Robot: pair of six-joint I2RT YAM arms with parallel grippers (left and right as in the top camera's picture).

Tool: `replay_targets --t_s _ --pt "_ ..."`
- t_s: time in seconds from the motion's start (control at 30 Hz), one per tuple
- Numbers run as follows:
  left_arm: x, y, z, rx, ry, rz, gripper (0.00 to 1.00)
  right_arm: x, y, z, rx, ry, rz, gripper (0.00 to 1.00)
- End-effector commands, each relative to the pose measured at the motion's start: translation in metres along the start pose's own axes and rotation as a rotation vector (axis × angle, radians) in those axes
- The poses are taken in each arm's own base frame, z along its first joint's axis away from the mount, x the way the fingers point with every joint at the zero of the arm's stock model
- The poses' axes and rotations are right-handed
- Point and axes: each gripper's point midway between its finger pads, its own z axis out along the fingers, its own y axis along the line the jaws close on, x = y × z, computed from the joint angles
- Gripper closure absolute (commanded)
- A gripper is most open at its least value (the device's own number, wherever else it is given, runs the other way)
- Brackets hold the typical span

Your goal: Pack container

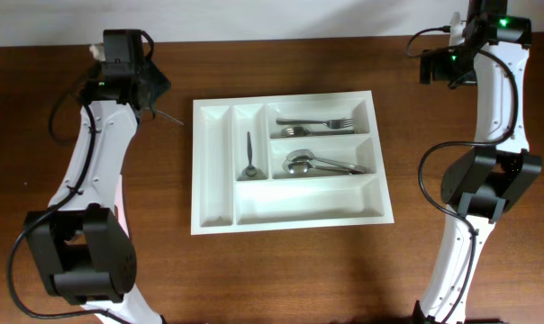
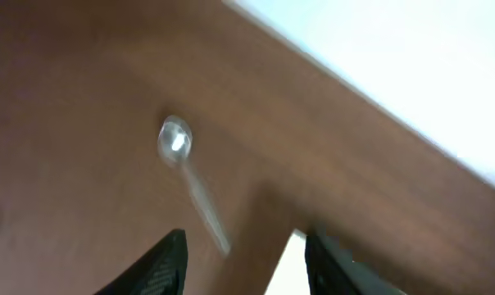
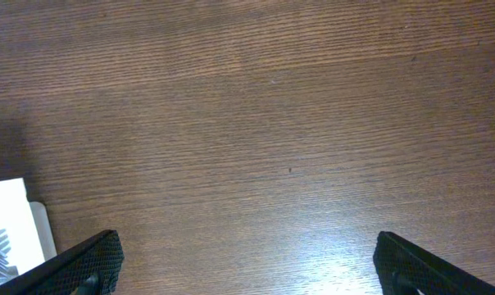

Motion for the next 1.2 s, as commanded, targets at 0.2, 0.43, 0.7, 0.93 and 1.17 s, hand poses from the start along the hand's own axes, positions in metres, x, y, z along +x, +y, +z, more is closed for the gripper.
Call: replay_targets --t_s 0.2,0.43,0.7,0.93,1.17 --pt "-0.013 -0.007 0.047 0.018 -0.090 0.246 0.75 -0.008 -0.002 -0.017 0.010 -0.042 0.007 0.01" --pt "-0.002 -0.005 0.098 0.019 -0.108 0.309 0.98 -0.008 -0.002 -0.017 0.010 -0.042 0.007 0.01" --pt "0.006 -0.004 0.142 0.016 -0.161 0.540 0.98 -0.008 -0.002 -0.017 0.010 -0.042 0.007 0.01" --pt "0.046 0.026 0.189 -0.025 -0.068 0.632 0.98 -0.008 -0.002 -0.017 0.010 -0.042 0.007 0.01" --pt "0.061 0.030 0.215 0.068 -0.066 0.680 0.98 -0.008 -0.002 -0.017 0.010 -0.042 0.007 0.01"
